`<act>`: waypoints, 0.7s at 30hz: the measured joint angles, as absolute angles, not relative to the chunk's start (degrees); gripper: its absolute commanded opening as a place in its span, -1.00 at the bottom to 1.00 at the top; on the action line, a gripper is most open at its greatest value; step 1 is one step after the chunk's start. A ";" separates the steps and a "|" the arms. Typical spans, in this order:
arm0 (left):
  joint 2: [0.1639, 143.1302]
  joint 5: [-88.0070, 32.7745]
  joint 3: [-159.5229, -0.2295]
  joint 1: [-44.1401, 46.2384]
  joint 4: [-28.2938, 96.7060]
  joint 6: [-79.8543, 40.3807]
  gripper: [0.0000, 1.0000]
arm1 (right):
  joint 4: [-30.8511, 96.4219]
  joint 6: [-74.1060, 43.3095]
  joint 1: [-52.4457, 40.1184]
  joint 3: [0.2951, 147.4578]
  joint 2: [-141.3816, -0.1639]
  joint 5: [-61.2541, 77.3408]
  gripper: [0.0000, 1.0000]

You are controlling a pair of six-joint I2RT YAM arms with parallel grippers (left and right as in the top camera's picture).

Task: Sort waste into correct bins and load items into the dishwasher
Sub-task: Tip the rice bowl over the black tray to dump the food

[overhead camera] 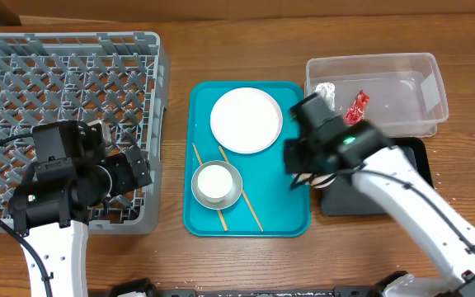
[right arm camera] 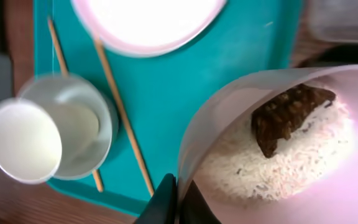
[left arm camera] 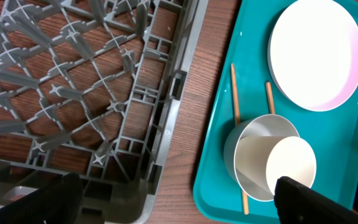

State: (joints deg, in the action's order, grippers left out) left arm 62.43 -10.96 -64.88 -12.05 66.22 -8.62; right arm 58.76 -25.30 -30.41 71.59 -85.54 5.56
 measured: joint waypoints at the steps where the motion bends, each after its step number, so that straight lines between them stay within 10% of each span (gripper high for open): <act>1: 62.43 -10.96 -64.88 -12.05 66.22 -8.62 0.99 | 58.76 -25.26 -27.27 71.59 -85.45 7.51 -0.92; 21: 62.43 -10.96 -64.88 -12.05 66.22 -8.62 1.00 | 49.67 -12.25 15.94 56.45 -85.60 59.22 -0.92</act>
State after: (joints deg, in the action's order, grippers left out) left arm 62.43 -10.96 -64.88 -12.05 66.22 -8.62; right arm 49.67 -12.25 15.94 56.45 -85.60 59.22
